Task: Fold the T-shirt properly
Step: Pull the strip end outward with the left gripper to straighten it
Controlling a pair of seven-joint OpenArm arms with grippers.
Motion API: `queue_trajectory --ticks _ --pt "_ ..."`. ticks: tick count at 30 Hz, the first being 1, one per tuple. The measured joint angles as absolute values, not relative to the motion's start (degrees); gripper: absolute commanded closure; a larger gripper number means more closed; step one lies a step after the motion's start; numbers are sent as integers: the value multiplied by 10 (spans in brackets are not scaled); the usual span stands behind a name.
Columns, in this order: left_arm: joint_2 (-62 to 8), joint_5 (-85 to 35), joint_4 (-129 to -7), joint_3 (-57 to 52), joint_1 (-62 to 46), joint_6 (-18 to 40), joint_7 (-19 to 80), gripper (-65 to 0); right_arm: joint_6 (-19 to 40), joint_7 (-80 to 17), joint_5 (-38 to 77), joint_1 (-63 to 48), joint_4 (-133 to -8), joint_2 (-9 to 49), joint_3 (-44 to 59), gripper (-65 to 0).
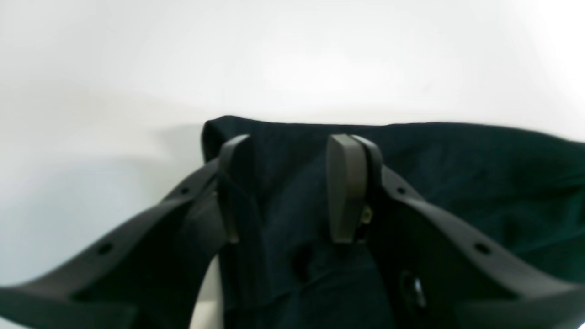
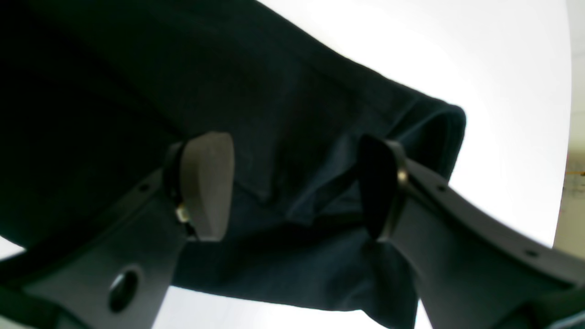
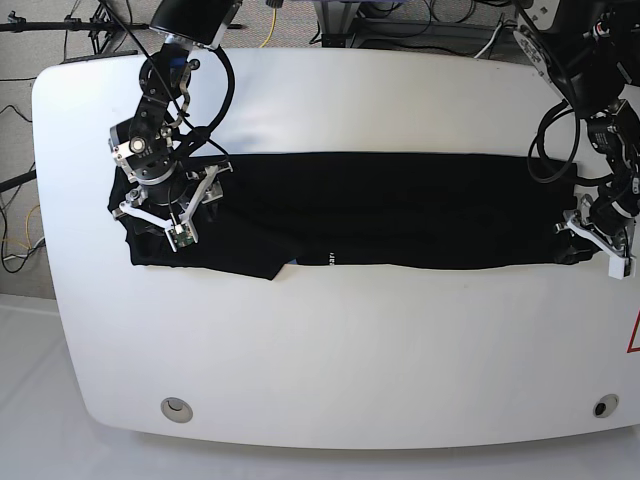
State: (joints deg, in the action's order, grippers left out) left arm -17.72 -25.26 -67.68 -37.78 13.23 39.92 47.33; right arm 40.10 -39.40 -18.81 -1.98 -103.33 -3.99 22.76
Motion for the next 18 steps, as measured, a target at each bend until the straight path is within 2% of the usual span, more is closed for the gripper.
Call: queue_trajectory --ticks 8,16,18 --pt "-224 -295 -601 -380 134 397 475 -291 401 -392 -188 -20 -1034 -40 227 -409" --pt "-233 -243 -637 -381 109 395 417 -332 401 -396 -187 -20 -1034 -40 224 -409" --pt "-229 -237 -653 -381 107 396 417 -369 401 -396 -187 -20 -1034 -40 224 -408"
